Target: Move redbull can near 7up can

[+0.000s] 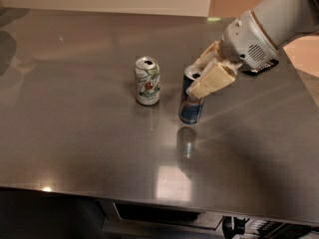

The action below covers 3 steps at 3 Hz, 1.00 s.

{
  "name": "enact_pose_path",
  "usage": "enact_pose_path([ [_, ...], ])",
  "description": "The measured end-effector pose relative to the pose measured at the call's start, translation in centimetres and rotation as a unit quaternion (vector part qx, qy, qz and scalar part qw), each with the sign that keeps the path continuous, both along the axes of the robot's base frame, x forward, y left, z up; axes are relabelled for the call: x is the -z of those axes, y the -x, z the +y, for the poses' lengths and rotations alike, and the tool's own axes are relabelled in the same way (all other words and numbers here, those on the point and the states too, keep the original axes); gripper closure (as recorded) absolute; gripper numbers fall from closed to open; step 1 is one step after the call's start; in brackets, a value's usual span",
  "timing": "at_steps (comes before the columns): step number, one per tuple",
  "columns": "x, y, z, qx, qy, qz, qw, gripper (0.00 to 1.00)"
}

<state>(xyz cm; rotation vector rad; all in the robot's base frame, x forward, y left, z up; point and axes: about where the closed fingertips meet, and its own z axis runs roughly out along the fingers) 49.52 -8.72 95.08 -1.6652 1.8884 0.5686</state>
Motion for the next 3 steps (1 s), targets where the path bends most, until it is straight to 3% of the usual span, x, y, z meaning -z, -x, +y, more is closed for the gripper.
enact_pose_path([
  [2, 1.0, -5.4, 2.0, 0.065, 0.002, 0.005, 0.9979, 1.00],
  [3, 1.6, -6.5, 2.7, 0.077, 0.002, 0.008, 0.9970, 0.82],
])
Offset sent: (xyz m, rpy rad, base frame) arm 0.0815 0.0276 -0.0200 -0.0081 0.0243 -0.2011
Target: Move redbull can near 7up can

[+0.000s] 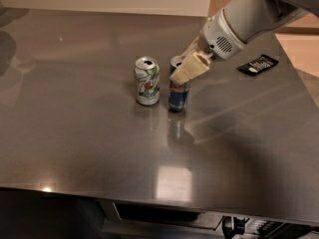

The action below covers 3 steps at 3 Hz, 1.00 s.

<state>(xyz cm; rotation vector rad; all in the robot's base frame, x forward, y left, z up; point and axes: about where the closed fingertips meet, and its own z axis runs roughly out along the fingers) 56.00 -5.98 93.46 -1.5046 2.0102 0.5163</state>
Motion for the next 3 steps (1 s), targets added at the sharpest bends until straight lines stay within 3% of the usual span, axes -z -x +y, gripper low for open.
enact_pose_path([
  [3, 0.95, -0.47, 1.57, -0.011, -0.011, 0.000, 0.9999, 0.12],
])
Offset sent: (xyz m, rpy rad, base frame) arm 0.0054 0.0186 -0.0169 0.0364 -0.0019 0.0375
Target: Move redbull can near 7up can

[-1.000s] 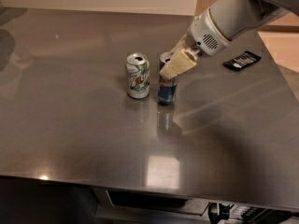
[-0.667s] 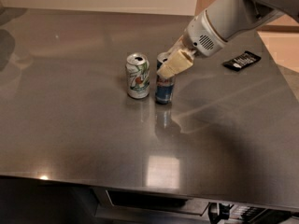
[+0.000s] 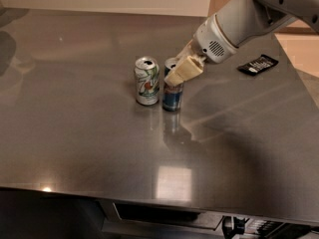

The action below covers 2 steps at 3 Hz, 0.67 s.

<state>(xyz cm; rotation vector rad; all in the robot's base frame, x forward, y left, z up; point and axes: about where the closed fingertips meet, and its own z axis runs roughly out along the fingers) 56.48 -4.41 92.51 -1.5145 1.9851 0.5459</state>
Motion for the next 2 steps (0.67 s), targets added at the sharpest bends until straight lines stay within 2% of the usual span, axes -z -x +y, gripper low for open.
enact_pose_path([
  [1, 0.02, 0.05, 0.18, -0.002, 0.000, 0.000, 1.0000, 0.00],
  [2, 0.02, 0.05, 0.19, -0.002, 0.000, 0.000, 1.0000, 0.00],
])
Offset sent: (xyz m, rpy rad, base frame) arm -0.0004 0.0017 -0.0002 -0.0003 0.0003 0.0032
